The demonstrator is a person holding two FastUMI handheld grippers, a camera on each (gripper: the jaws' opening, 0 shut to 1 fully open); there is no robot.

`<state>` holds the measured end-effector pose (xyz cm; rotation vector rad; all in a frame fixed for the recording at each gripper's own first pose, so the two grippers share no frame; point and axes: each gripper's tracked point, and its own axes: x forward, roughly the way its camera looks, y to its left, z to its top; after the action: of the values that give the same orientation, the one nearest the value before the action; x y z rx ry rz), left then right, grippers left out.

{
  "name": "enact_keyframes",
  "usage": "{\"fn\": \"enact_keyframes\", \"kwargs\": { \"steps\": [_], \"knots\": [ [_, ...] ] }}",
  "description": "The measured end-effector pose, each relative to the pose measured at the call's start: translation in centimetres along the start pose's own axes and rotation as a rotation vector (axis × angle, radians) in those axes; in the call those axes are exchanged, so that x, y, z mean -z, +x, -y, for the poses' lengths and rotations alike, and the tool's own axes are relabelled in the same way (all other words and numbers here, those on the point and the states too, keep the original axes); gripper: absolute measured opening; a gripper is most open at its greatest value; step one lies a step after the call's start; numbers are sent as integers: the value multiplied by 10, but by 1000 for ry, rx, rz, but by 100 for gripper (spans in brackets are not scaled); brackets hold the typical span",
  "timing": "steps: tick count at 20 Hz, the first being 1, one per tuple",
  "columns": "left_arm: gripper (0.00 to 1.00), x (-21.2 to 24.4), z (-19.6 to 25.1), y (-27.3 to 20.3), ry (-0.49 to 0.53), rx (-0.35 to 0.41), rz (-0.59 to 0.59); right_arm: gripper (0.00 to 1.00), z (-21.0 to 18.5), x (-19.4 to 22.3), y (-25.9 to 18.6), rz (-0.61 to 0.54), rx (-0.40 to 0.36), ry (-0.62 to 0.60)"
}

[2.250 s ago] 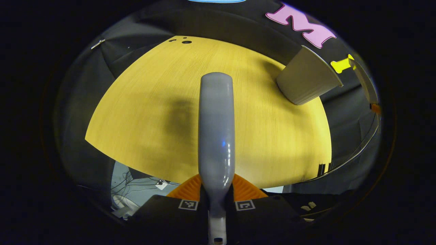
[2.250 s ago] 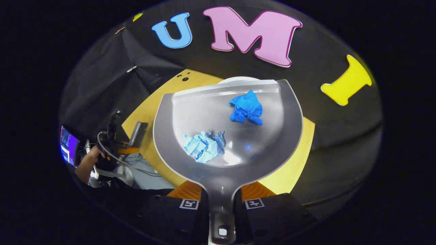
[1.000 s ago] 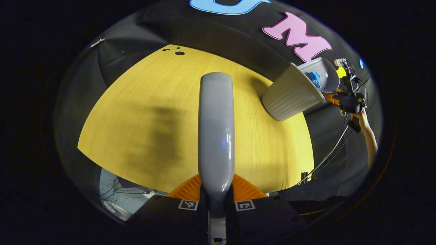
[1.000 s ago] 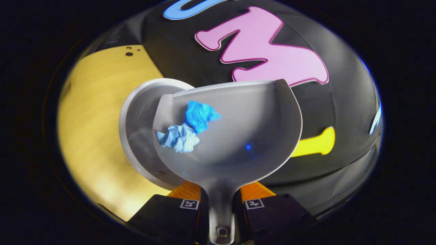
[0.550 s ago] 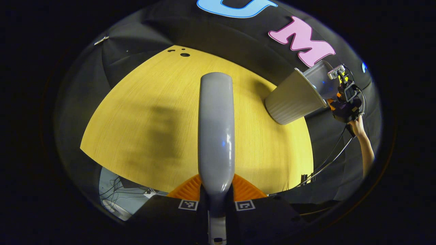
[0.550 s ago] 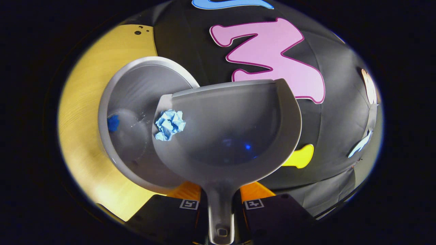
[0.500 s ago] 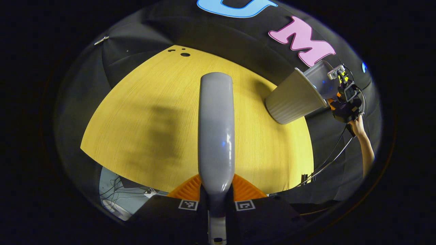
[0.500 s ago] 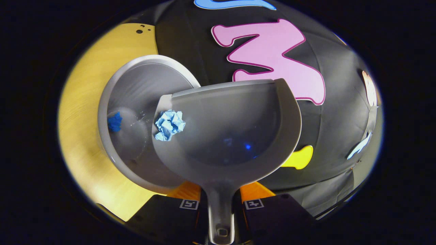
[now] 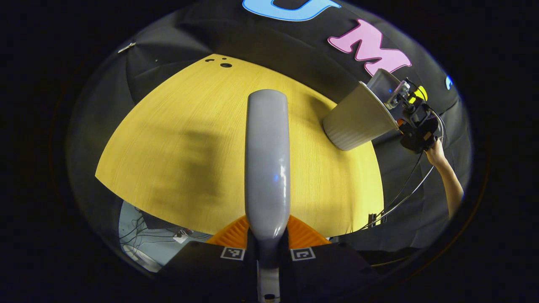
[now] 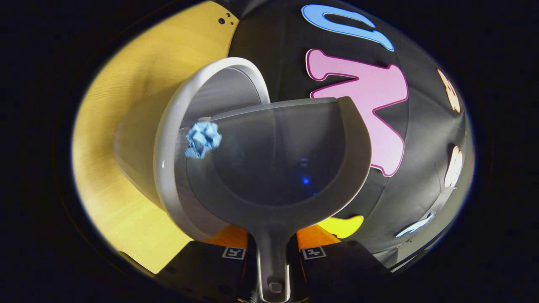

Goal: Pick up the small broom and dustpan from the desktop, sweep the trash into the dustpan with the broom, and then empty the trash into the garbage bin.

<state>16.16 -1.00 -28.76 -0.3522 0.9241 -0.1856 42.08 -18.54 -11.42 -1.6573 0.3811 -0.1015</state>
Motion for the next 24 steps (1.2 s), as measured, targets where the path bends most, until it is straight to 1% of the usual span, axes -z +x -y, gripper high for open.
{"fn": "enact_keyframes", "kwargs": {
  "steps": [1, 2, 3, 6, 8, 10, 13, 15, 17, 18, 21, 23, 24],
  "knots": [
    [25, 1, 0, -1, 0, -1, 1, 34, -2, -2, 0, -1, -2, 1],
    [29, 2, -1, -2, 0, -2, 2, 34, -2, -2, 0, -9, -7, 2],
    [25, 6, 0, -4, 1, -3, 2, 34, -3, -1, -1, -17, -16, 18],
    [25, 6, -4, -7, 8, -16, 8, 34, -2, 5, -6, -51, -29, 100],
    [25, 2, -8, -6, -3, -25, 15, 33, 5, 5, -14, -53, -30, 162],
    [25, -4, -9, -6, 6, -45, 32, 34, 9, 3, -22, -47, -50, 263],
    [25, -18, -5, -5, 34, -81, 75, 34, 11, -5, -30, -20, -114, 454],
    [25, -30, 3, -7, 31, -100, 108, 34, 14, -9, -33, -8, -157, 566],
    [25, -38, 8, -8, 37, -136, 143, 34, 16, -10, -39, 6, -199, 680],
    [25, -42, 10, -9, 45, -157, 157, 34, 19, -10, -41, 11, -211, 723],
    [25, -44, 16, -9, 55, -211, 166, 34, 38, -9, -45, 68, -198, 818],
    [25, -44, 19, -10, 85, -267, 155, 34, 46, -9, -55, 111, -234, 899],
    [25, -47, 24, -11, 82, -276, 164, 34, 48, -11, -60, 129, -256, 933]
  ]
}}
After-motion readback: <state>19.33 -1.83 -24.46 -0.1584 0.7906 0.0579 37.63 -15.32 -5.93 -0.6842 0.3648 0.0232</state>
